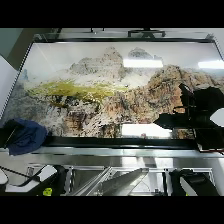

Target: Fold the shirts.

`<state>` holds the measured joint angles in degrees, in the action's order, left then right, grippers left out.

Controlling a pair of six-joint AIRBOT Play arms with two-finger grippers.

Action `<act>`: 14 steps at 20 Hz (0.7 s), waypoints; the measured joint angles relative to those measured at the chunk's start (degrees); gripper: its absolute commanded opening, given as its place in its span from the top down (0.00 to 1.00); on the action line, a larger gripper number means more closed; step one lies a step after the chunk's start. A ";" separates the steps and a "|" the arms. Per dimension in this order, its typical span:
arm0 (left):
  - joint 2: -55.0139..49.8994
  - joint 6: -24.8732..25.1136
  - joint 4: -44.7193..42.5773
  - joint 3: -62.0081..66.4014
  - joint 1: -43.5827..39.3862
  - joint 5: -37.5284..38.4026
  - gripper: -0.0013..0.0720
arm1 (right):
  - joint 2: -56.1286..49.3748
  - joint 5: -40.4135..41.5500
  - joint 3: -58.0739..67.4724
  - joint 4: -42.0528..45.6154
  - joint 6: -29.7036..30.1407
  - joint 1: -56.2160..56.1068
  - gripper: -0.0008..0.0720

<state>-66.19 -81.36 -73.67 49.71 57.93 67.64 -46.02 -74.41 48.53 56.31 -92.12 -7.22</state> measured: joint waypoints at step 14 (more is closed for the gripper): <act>-16.72 -0.02 9.49 22.27 -9.09 10.84 0.97 | -0.04 0.09 0.00 0.00 0.00 0.00 0.97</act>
<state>-82.91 -81.38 -64.18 71.99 48.84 78.48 -46.06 -74.32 48.53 56.31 -92.12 -7.22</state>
